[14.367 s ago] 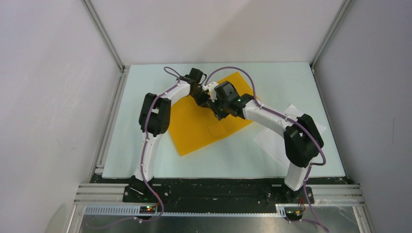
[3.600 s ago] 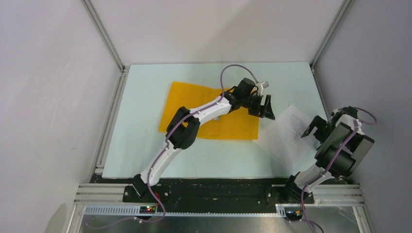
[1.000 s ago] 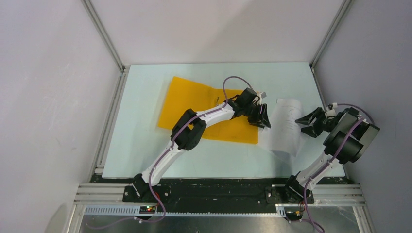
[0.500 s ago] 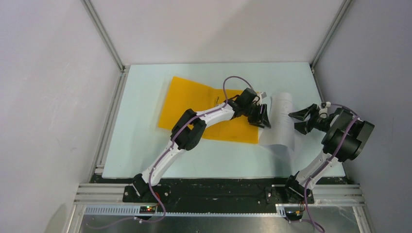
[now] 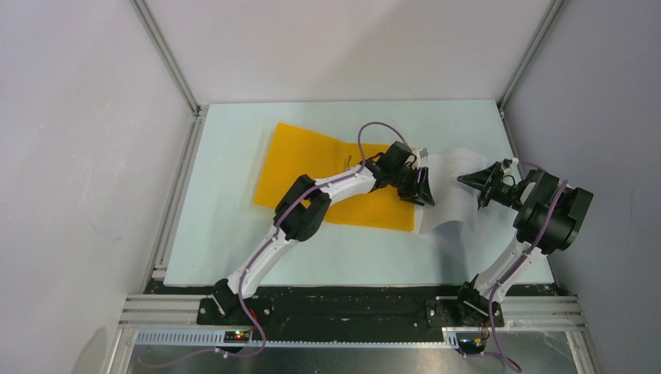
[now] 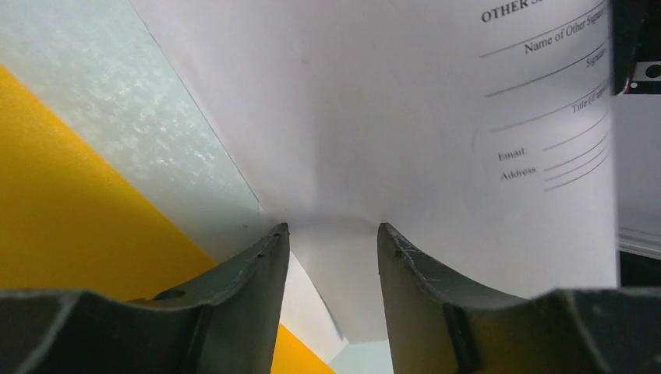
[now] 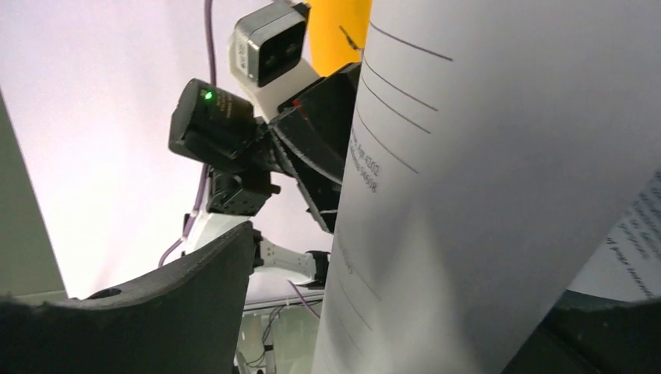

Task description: Put the files into the folder

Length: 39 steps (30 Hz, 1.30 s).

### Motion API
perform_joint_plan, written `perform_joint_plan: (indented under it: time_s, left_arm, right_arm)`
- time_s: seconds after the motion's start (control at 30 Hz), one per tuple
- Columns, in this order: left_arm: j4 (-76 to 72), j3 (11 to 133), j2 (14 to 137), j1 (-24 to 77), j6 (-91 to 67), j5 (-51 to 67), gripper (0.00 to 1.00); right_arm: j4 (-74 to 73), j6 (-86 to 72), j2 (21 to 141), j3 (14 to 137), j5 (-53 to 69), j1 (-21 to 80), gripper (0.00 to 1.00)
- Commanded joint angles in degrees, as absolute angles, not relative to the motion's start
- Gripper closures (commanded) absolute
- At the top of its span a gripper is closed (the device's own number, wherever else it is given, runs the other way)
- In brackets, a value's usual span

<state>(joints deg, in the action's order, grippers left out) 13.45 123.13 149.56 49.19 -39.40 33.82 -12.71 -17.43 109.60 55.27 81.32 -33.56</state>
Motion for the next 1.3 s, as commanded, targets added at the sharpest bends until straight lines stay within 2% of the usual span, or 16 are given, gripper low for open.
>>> perform_joint_plan:
  time_s: [0.0,0.13,0.2,0.27,0.33,0.43,0.6,0.93,1.1,1.27]
  left_arm:
    - [17.0,121.0,148.8,48.4,-36.5,31.3,0.47]
    - [17.1,121.3,149.0,48.2,-36.6,31.3,0.47]
    - [17.0,121.3,149.0,48.1,-36.7,31.3,0.47]
    - [17.0,121.5,148.8,48.0,-36.4,31.5,0.47]
    - [16.9,122.0,148.3,48.0,-35.8,31.9,0.46]
    - [16.7,123.5,147.6,47.7,-34.3,33.8,0.41]
    - [15.9,125.8,146.1,46.9,-34.0,36.2,0.37]
    - [15.0,134.2,138.8,41.5,-31.4,38.1,0.36]
    - [15.0,128.4,129.1,33.6,-29.6,37.6,0.36]
    - [15.4,118.0,117.6,24.8,-26.4,37.4,0.36]
  right_arm:
    - [-16.2,-15.6,108.0,55.6,87.2,-32.8,0.22]
    - [-24.3,-7.3,109.1,57.4,82.9,-31.3,0.26]
    - [-23.9,-8.3,109.4,57.6,80.0,-31.0,0.34]
    - [-22.2,-10.6,109.0,57.6,77.0,-31.4,0.53]
    - [-21.8,-12.1,108.1,58.2,74.4,-32.5,0.68]
    - [-27.1,-10.2,105.5,60.6,71.1,-34.4,0.78]
    - [-39.5,1.1,100.5,68.1,63.9,-34.2,1.00]
    - [-57.0,10.4,91.7,82.0,54.3,-24.7,1.00]
    - [-60.7,12.7,88.0,90.0,53.2,-14.8,1.00]
    - [-60.6,12.2,88.6,93.1,54.9,-3.2,1.00]
